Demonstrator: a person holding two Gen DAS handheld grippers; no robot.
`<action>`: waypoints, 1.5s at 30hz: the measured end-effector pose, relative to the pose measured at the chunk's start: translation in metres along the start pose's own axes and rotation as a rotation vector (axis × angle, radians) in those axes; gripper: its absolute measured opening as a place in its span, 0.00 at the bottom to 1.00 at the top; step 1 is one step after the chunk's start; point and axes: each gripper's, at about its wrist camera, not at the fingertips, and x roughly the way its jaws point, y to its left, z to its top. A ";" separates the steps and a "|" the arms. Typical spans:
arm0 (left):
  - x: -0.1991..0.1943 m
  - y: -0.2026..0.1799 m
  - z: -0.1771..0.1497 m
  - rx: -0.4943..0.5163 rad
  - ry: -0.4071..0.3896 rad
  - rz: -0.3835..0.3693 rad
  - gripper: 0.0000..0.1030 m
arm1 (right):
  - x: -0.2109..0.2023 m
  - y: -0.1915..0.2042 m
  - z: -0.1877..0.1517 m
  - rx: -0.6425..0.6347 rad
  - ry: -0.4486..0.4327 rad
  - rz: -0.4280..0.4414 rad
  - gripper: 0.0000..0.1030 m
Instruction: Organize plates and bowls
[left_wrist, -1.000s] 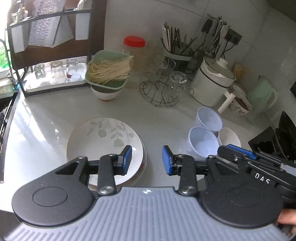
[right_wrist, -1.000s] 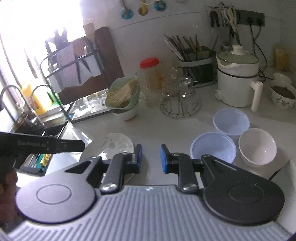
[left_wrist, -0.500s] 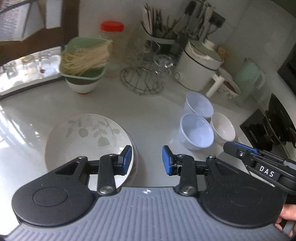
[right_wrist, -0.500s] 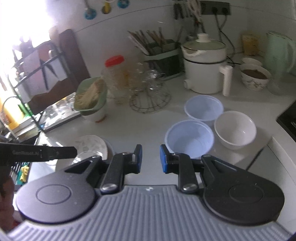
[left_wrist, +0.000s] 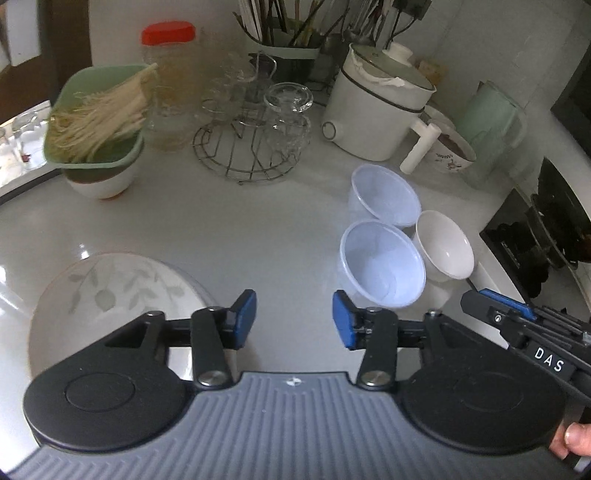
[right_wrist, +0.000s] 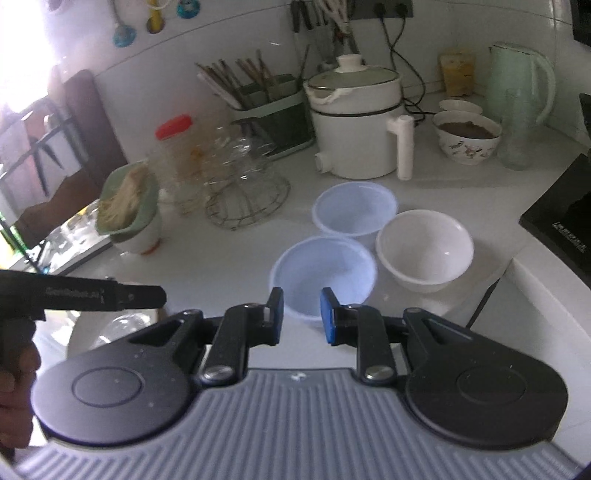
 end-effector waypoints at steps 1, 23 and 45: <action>0.005 -0.001 0.003 0.003 -0.002 0.002 0.61 | 0.005 -0.005 0.002 0.004 0.003 -0.008 0.31; 0.121 -0.020 0.031 -0.012 0.092 -0.122 0.55 | 0.096 -0.064 0.005 0.158 0.055 -0.048 0.36; 0.123 -0.025 0.027 -0.046 0.119 -0.154 0.21 | 0.096 -0.071 -0.003 0.230 0.067 0.012 0.12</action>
